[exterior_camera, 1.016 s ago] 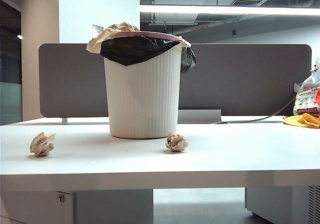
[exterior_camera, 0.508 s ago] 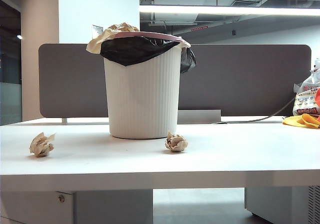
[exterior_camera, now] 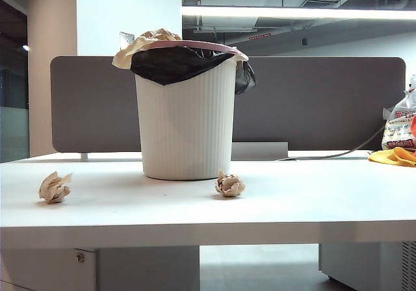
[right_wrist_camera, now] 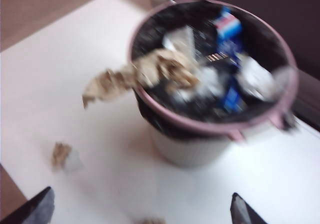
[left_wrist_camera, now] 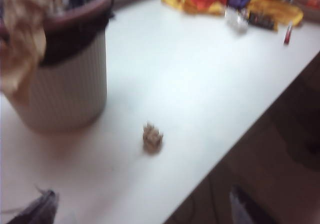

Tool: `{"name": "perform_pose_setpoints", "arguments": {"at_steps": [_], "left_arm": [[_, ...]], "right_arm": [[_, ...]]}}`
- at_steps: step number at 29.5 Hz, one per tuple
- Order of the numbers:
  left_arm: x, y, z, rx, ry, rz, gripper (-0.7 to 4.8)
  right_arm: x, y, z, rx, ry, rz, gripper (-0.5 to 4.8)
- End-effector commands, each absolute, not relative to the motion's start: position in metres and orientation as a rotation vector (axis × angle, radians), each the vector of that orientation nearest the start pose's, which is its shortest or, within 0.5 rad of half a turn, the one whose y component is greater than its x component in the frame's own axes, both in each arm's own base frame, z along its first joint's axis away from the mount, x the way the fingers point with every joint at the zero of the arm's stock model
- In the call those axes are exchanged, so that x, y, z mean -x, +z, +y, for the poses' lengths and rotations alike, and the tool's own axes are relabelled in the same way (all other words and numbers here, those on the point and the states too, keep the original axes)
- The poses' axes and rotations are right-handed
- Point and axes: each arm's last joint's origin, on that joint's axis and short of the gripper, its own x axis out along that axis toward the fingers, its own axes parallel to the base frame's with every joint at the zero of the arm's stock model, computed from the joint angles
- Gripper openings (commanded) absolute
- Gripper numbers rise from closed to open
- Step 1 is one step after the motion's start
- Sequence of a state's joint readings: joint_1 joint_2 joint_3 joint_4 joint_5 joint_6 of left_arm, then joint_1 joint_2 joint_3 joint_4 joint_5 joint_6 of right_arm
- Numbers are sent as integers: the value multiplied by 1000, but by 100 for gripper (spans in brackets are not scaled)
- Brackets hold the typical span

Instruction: Pick up all the trash on the table and put it in the trash can.

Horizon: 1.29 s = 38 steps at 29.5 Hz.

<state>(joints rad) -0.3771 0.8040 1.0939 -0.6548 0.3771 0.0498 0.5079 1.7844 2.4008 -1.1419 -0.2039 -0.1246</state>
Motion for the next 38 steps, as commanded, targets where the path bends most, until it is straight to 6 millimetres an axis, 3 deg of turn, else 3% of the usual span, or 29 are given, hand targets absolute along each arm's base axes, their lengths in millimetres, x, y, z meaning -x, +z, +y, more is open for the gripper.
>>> {"name": "perform_pose_setpoints", "arguments": {"at_steps": [1,4,6,9,11,13,14,16,20,23,26,30,35,38], "left_arm": [[-128,392,-62,-40,-763,311,479],[-128,391,-62,-41,-762,327,479],[-127,390,-62,-52,-763,334,479],[-128,389,-62,-66,-766,336,479],[-128,389,-62,-68,-766,328,479],[-128,389,-62,-72,-767,325,479],[-128,389,-62,-71,-767,330,479],[-128,389,-62,-71,-767,334,479],[-128,389,-62,-71,-767,333,479],[-128,389,-62,-63,-769,337,479],[-128,389,-63,-56,-787,338,479],[-128,389,-63,-13,-779,355,479],[-128,389,-63,-10,-778,353,479],[-128,390,-63,-1,-774,346,479]], "right_arm": [[-300,496,175,159,747,423,479],[-299,491,178,183,768,464,479],[-287,494,173,225,770,484,479],[-259,515,156,224,758,436,479],[-232,536,139,238,733,347,479],[-179,567,107,236,689,197,479],[-143,582,87,220,681,109,479],[-107,593,66,204,663,23,479],[-40,599,26,159,623,-80,479],[-15,583,12,129,634,53,479],[-4,566,7,76,659,139,479],[-12,531,13,79,686,144,479],[-53,485,36,83,693,116,479],[-98,439,62,95,725,127,479]]}}
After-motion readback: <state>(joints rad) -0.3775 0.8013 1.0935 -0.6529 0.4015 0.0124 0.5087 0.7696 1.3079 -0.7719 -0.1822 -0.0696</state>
